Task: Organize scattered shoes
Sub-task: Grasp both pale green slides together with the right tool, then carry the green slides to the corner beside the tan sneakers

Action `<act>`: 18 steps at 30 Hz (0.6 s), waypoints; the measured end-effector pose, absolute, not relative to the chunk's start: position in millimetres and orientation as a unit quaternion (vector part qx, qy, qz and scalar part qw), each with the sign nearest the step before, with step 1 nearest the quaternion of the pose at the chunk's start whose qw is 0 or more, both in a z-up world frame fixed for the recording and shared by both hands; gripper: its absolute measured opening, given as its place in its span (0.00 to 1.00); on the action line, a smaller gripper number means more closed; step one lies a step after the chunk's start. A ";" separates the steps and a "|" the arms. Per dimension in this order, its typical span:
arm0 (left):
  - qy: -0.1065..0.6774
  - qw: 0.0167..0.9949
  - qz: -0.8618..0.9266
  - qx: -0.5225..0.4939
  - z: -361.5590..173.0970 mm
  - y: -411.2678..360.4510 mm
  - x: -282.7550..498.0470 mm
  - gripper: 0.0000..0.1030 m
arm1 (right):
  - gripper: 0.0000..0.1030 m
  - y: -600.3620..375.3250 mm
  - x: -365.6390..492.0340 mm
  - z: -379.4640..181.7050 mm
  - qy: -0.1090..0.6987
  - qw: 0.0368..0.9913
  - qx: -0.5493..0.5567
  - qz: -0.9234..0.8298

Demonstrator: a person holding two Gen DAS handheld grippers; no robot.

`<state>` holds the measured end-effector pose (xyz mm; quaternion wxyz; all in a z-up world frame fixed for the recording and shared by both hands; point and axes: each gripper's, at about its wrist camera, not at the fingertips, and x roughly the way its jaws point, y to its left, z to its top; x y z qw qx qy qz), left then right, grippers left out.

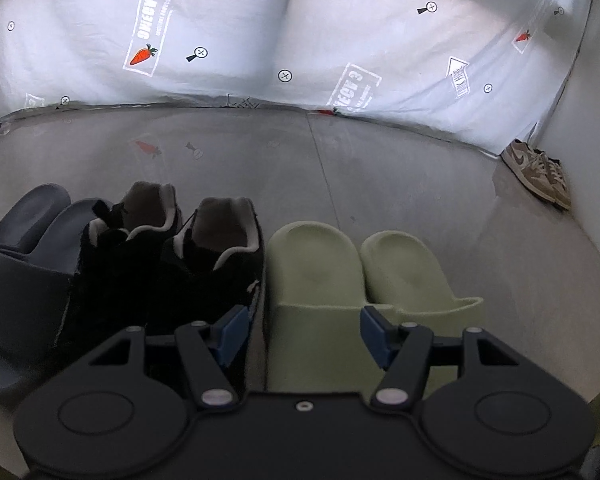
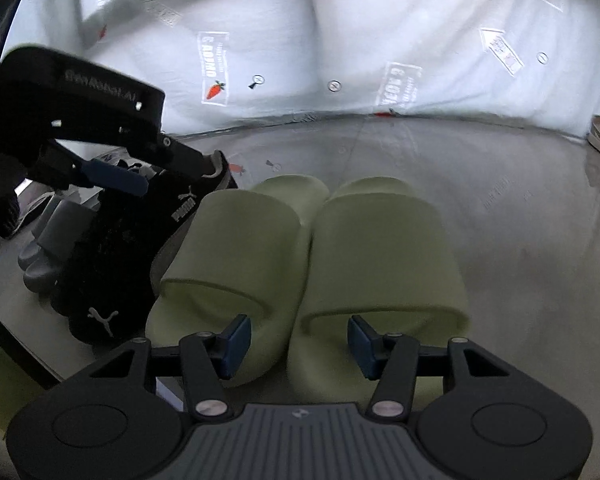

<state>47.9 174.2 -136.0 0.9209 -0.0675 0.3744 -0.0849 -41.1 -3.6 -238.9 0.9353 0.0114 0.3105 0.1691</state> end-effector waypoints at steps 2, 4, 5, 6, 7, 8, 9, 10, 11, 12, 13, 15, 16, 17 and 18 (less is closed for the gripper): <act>0.379 0.919 -0.082 -0.066 -138.1 176.3 46.9 0.61 | 0.58 0.9 -39.9 -246.4 0.289 0.942 -0.012 0.172; 0.383 0.918 -0.080 -0.065 -140.2 178.3 45.8 0.61 | 0.63 4.2 -40.1 -251.4 0.271 0.947 -0.023 0.172; 0.385 0.917 -0.078 -0.065 -141.1 179.2 45.3 0.61 | 0.68 7.5 -39.4 -254.0 0.263 0.949 -0.032 0.170; 0.386 0.917 -0.077 -0.065 -142.1 180.1 44.7 0.61 | 0.73 10.7 -38.1 -255.6 0.258 0.951 -0.037 0.167; 0.388 0.916 -0.076 -0.065 -142.8 180.7 43.8 0.61 | 0.74 12.5 -36.4 -256.6 0.255 0.953 -0.036 0.162; 0.388 0.916 -0.075 -0.064 -143.2 181.0 43.0 0.61 | 0.76 13.2 -35.0 -257.0 0.255 0.953 -0.034 0.159; 0.389 0.916 -0.073 -0.064 -143.1 181.4 42.2 0.61 | 0.75 14.7 -32.8 -257.3 0.253 0.955 -0.033 0.154; 0.388 0.916 -0.072 -0.065 -142.8 182.0 41.3 0.61 | 0.73 15.5 -31.8 -256.9 0.253 0.955 -0.034 0.151; 0.388 0.917 -0.070 -0.066 -142.4 182.6 40.5 0.61 | 0.66 17.0 -30.2 -256.8 0.251 0.956 -0.037 0.146; 0.387 0.917 -0.067 -0.067 -142.1 183.4 40.0 0.61 | 0.58 17.2 -29.1 -256.2 0.248 0.958 -0.036 0.138; 0.386 0.918 -0.065 -0.068 -141.7 184.2 39.6 0.61 | 0.55 17.7 -27.5 -256.4 0.248 0.958 -0.034 0.136; 0.383 0.919 -0.060 -0.072 -140.0 185.9 40.1 0.61 | 0.46 17.1 -24.0 -254.1 0.250 0.958 -0.036 0.138; 0.381 0.920 -0.058 -0.074 -138.9 186.6 40.7 0.61 | 0.43 16.6 -23.8 -253.7 0.249 0.958 -0.038 0.140; 0.378 0.921 -0.056 -0.075 -137.7 187.2 41.4 0.61 | 0.36 15.9 -23.6 -251.9 0.246 0.958 -0.044 0.143; 0.376 0.922 -0.055 -0.077 -136.5 187.5 42.2 0.61 | 0.31 15.3 -23.5 -250.0 0.243 0.958 -0.049 0.146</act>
